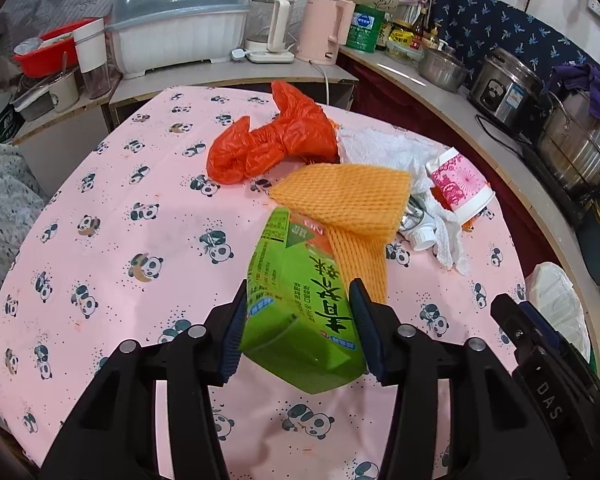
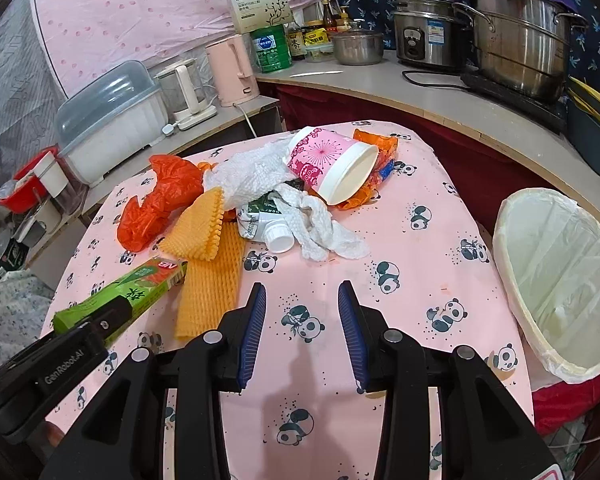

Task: Collect trash
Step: 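Grasp the green NB drink carton with the left gripper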

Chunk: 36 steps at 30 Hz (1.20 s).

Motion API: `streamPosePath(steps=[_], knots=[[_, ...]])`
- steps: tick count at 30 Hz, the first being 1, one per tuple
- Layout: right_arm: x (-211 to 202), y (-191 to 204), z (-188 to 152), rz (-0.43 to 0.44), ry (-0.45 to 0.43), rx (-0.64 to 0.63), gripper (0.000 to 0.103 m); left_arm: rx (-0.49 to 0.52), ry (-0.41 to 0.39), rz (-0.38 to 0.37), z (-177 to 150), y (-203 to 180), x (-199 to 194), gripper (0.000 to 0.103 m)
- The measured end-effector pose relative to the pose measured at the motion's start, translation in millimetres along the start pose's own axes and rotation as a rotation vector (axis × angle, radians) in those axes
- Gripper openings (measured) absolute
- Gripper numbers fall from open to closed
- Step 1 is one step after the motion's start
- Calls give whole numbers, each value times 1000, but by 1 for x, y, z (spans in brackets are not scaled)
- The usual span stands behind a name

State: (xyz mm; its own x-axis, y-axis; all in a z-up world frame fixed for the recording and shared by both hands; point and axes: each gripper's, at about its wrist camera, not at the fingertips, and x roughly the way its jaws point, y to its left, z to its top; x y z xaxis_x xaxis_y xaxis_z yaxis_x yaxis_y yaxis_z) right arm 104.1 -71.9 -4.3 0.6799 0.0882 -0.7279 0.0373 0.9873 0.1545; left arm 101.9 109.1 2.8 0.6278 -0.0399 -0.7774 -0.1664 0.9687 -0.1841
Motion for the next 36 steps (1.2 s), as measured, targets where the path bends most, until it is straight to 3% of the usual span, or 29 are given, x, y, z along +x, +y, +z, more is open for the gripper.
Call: streamPosePath(steps=[3, 4, 5, 22, 27, 34, 36], knots=[[-1, 0, 0, 5, -2, 1, 37, -2, -14, 0, 1, 2, -6, 44], [-2, 1, 0, 6, -2, 0, 37, -1, -20, 2, 2, 2, -8, 28], [-2, 1, -1, 7, -3, -2, 37, 3, -20, 3, 2, 3, -9, 23], [10, 33, -9, 44, 33, -40, 37, -82, 74, -98, -4, 57, 3, 24], [19, 41, -10, 49, 49, -53, 37, -99, 137, -141, -8, 62, 20, 32], [37, 45, -8, 43, 78, -67, 37, -84, 187, -134, -10, 60, 46, 32], [43, 46, -6, 42, 84, -68, 37, -75, 179, -124, -8, 58, 49, 38]])
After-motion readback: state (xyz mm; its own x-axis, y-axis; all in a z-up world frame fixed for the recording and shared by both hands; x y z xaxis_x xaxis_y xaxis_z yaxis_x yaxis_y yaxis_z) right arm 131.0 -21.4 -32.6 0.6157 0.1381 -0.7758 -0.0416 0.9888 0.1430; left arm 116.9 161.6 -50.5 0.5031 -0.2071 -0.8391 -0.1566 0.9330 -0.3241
